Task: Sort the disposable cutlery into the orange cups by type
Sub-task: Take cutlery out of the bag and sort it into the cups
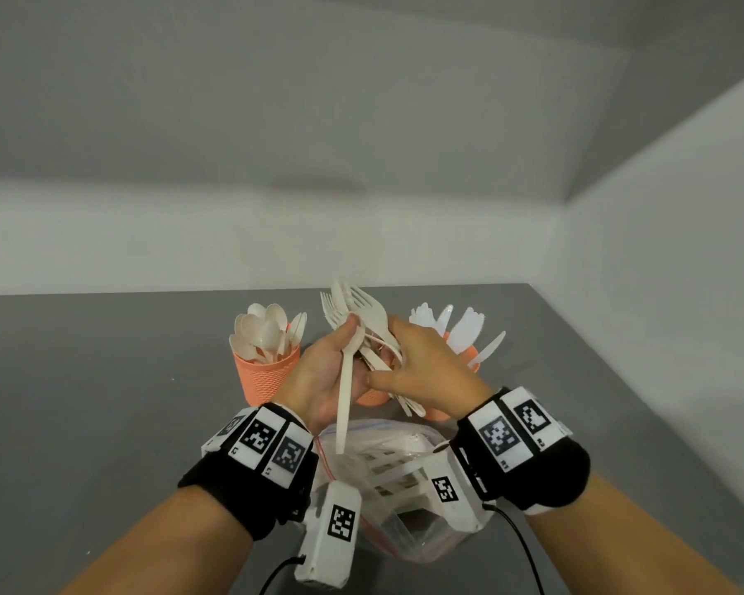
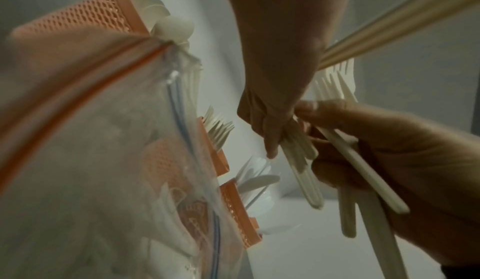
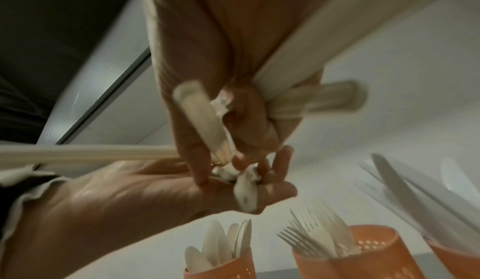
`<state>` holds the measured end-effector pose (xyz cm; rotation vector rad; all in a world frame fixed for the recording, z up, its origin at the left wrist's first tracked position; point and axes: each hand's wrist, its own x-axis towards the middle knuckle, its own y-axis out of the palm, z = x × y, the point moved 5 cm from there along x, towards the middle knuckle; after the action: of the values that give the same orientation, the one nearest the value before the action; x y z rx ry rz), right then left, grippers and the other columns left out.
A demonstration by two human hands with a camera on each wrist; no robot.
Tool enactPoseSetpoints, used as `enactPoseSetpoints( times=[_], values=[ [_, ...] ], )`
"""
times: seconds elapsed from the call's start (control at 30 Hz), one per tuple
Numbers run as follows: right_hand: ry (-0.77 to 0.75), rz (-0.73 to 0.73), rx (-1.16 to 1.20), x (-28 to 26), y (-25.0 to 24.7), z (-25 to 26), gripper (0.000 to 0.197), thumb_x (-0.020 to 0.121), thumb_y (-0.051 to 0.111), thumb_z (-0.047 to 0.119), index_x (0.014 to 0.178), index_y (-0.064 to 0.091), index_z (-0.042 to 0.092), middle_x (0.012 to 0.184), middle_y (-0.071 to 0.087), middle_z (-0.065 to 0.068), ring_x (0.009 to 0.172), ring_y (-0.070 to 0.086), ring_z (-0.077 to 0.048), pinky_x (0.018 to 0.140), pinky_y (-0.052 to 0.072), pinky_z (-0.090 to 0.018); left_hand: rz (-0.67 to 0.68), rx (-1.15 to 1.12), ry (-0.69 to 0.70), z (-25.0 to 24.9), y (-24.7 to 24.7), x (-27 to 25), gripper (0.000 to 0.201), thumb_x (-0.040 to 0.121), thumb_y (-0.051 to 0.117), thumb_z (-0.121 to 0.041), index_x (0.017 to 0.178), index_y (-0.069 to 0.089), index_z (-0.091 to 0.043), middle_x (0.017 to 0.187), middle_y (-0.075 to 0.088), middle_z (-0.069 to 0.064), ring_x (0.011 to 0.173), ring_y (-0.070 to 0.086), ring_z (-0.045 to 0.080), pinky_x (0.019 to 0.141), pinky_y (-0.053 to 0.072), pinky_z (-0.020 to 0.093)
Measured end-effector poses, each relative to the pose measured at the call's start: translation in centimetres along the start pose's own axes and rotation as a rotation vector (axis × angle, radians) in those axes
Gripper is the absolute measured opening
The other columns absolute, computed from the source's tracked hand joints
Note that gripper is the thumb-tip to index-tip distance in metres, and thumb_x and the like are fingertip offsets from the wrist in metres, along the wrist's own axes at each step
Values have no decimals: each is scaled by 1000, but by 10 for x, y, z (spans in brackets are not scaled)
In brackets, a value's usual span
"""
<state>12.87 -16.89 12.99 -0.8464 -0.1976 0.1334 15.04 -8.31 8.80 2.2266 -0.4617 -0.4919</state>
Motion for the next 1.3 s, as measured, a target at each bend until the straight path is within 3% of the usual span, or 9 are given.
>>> enactPoseSetpoints(
  times=[0.1, 0.2, 0.4, 0.57, 0.67, 0.87, 0.93, 1.1, 1.3],
  values=[
    [6, -16, -37, 2, 0, -6, 9, 82, 57, 10, 85, 53, 3, 77, 57, -7, 69, 57, -20, 54, 38, -14, 52, -20, -2, 2, 1, 0, 47, 100, 34, -27, 89, 71, -2, 88, 72, 15, 84, 71, 24, 75, 59, 34],
    [36, -16, 51, 2, -3, -13, 26, 88, 50, 7, 66, 42, 20, 63, 47, 6, 56, 45, -4, 48, 37, -5, 70, 57, -6, 3, 1, 0, 36, 100, 34, -24, 107, 61, -2, 93, 72, 14, 88, 69, 24, 78, 58, 35],
    [80, 120, 402, -3, 1, -17, 27, 92, 43, 5, 77, 55, 24, 66, 57, 9, 53, 56, 11, 53, 41, -3, 21, 268, 103, 3, -1, -2, 27, 99, 35, -10, 107, 59, 0, 89, 73, 11, 78, 71, 18, 64, 58, 26],
    [133, 149, 510, -2, 10, -23, 26, 92, 41, 3, 111, 57, 11, 86, 65, 3, 72, 64, 2, 63, 47, -8, 1, 432, 120, 0, -2, -4, 26, 99, 37, -12, 103, 61, -4, 82, 73, 7, 74, 70, 17, 68, 58, 27],
    [239, 107, 661, -1, 6, -30, 26, 90, 41, 2, 105, 60, 10, 80, 66, 1, 67, 65, -2, 59, 48, -12, 16, 560, 140, 0, -2, -5, 28, 100, 35, -13, 108, 61, -7, 86, 65, 11, 82, 60, 22, 69, 51, 23],
    [83, 86, 587, 2, 7, -17, 26, 98, 43, 23, 105, 63, 7, 87, 69, -19, 80, 66, -22, 68, 54, -15, -17, 848, 198, -10, -5, -5, 20, 98, 42, -16, 96, 62, -17, 58, 50, -1, 52, 46, 8, 49, 42, 19],
    [43, 68, 603, 6, 1, -13, 27, 99, 39, 20, 89, 62, 12, 72, 69, -6, 70, 67, -15, 65, 54, -17, -6, 854, 189, -16, -8, -4, 19, 98, 41, -16, 95, 60, -12, 61, 49, 2, 52, 45, 9, 52, 41, 20],
    [38, -210, 823, 33, -29, -25, 18, 99, 39, 16, 89, 53, 16, 68, 56, -2, 56, 55, -10, 60, 50, -22, -61, 664, 182, -37, -23, -4, 20, 98, 39, -10, 83, 52, -6, 62, 45, 4, 45, 43, 8, 45, 41, 19],
    [-37, -578, 779, 66, -29, -26, 15, 97, 45, 20, 84, 51, 15, 65, 45, 3, 61, 45, -7, 63, 45, -15, -88, 503, 219, -49, -34, -5, 12, 98, 41, -22, 98, 46, -11, 65, 39, -1, 41, 32, 4, 37, 30, 15]
  ],
)
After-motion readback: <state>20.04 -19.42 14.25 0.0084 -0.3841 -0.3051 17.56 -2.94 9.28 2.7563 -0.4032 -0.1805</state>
